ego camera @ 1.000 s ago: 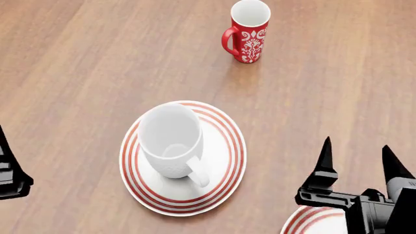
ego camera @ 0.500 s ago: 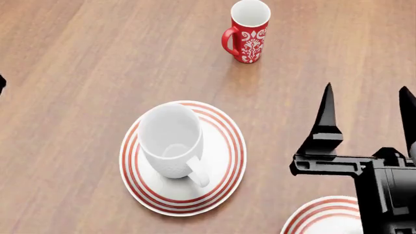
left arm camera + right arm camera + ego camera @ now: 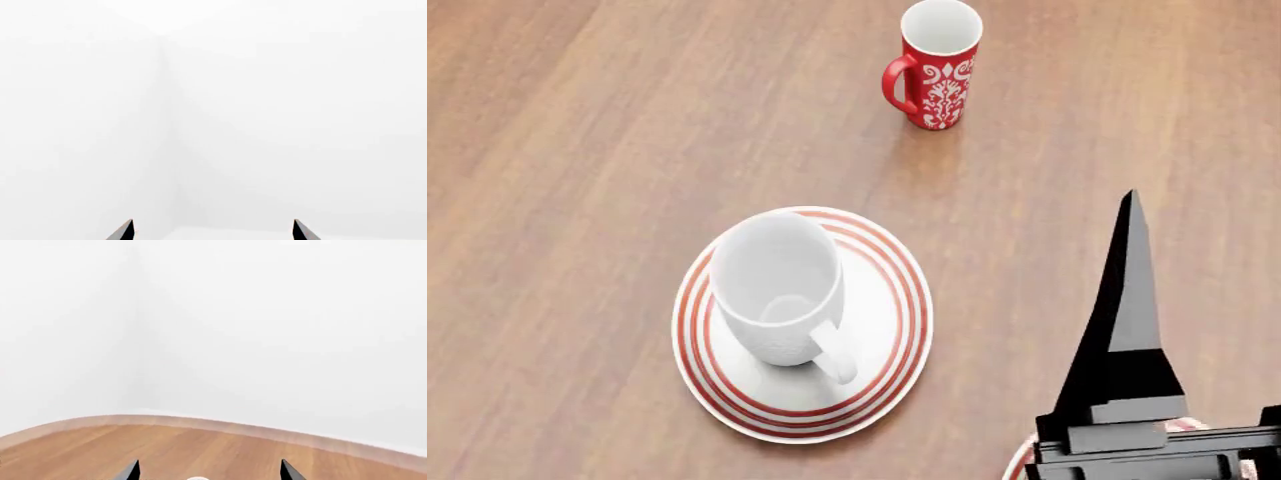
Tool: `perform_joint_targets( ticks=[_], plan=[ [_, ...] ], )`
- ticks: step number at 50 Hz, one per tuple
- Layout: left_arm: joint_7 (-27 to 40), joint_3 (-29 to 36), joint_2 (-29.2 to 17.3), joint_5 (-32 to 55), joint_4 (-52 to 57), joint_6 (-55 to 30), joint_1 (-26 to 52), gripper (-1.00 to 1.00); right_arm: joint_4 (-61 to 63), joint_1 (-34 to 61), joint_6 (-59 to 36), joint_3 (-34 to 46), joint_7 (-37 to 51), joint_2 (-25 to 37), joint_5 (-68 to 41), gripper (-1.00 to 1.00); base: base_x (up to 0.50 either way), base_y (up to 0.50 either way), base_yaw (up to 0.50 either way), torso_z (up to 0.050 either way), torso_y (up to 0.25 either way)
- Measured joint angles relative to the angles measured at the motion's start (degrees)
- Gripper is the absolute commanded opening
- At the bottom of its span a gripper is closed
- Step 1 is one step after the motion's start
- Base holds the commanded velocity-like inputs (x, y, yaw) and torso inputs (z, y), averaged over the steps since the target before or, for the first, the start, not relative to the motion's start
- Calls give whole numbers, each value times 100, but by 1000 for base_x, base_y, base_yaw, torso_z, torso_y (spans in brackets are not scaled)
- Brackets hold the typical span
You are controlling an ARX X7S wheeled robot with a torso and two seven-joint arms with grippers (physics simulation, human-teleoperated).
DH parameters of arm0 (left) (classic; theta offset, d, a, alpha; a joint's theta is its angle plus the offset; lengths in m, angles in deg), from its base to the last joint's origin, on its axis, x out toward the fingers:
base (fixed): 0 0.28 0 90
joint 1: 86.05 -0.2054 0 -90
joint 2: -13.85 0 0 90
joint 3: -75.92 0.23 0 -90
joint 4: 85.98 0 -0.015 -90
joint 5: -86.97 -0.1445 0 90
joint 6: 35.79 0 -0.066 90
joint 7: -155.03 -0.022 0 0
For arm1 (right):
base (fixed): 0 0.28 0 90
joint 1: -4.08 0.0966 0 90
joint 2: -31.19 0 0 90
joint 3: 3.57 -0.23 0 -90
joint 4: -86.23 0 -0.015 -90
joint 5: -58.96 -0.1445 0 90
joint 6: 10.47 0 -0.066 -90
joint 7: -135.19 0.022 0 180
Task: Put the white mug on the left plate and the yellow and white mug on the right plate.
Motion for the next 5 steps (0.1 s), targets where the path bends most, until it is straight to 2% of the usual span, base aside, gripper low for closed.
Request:
perform_joint_targets(
  ticks=[5],
  plan=[
    [0,-15,-7,26,31,8,-15,100,12,-244,184,16,-142,-58,238,100,0,0,0,0,0]
  ],
)
